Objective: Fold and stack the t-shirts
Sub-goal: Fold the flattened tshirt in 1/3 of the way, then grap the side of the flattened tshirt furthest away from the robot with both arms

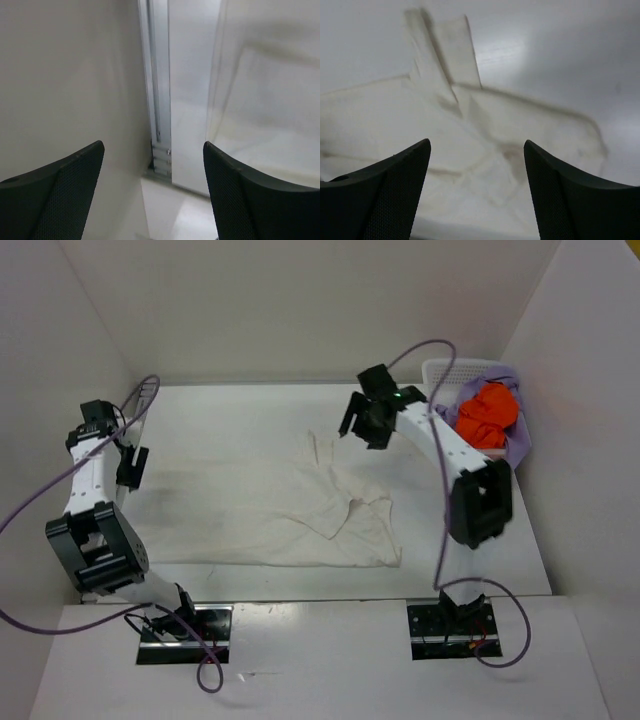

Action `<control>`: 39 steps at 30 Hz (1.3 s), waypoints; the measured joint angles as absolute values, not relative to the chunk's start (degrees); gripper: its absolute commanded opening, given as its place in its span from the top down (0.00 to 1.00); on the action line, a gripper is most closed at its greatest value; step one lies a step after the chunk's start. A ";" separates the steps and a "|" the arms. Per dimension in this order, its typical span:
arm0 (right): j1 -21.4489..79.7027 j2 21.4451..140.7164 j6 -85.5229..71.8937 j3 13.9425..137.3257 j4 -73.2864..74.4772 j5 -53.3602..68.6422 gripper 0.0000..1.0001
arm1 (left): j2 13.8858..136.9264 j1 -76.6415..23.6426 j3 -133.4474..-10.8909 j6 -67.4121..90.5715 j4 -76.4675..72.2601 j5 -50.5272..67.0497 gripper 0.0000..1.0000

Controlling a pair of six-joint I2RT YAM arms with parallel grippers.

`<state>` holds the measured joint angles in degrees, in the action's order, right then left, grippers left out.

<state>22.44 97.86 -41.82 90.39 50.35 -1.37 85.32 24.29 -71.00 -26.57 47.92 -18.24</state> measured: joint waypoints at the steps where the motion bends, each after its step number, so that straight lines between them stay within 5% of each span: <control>1: 23.68 104.20 -40.49 95.90 48.47 -2.44 0.23 | 87.90 24.29 -74.32 -25.87 46.68 -17.10 0.13; 11: 27.73 151.41 -30.83 149.88 55.40 -11.99 0.27 | 109.45 24.18 -90.98 -17.12 38.89 -2.90 0.13; 23: 27.16 157.12 -27.64 154.15 59.18 -10.72 0.27 | 122.04 23.83 -97.80 -10.31 36.34 4.82 0.13; 28: 28.03 157.36 -27.05 154.30 59.13 -10.68 0.27 | 124.05 22.13 -97.73 -9.04 35.81 4.80 0.30; 32: 28.12 157.32 -27.11 154.28 59.18 -10.55 0.24 | 124.42 20.60 -96.51 -8.78 35.68 4.95 0.33; 36: 28.14 156.38 -27.14 152.90 59.35 -10.61 0.24 | 123.92 20.10 -95.02 -8.95 34.30 4.75 0.50; 39: 28.18 155.11 -27.18 150.89 60.01 -9.61 0.24 | 123.63 20.12 -94.35 -8.84 33.76 4.99 0.74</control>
<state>28.18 155.11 -27.18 150.89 60.01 -9.61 123.63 20.12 -94.35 -8.84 33.76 4.99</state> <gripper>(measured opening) 0.757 0.366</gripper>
